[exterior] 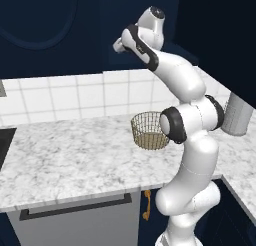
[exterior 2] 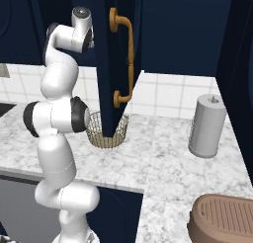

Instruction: Open the cabinet, pick up the bread from the cabinet and place it in the basket. Then move the basket to the dining counter.

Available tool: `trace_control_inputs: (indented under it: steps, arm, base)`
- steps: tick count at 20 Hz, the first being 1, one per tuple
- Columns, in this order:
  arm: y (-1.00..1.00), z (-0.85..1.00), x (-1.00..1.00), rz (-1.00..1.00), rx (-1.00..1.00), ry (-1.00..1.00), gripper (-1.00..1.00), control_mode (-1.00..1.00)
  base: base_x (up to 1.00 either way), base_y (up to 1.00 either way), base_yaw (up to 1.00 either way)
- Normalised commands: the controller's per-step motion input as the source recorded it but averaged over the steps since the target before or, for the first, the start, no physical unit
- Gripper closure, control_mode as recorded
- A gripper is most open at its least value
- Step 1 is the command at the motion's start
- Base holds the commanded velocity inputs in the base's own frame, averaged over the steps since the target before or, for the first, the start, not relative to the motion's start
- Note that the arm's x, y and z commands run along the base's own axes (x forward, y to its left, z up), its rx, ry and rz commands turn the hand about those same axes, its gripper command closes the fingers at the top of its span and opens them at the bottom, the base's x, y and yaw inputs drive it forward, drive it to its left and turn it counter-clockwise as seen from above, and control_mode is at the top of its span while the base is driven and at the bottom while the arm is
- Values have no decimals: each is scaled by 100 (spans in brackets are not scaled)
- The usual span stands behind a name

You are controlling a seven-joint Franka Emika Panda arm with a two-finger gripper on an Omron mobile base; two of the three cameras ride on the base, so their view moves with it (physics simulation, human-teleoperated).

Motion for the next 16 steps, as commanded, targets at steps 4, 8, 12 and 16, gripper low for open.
trace_control_inputs:
  steps: [4,8,12,16]
  arm:
    - [-17,-19,-91,0,0,-10,100,-100]
    - [-27,-21,-100,-1,0,-10,100,-100]
    - [-49,-6,-100,-3,0,-8,100,-100]
    - [-54,13,-100,-5,0,-2,100,-100]
  base:
    - [0,0,0]
    - [0,0,0]
    - [0,0,0]
    - [0,0,0]
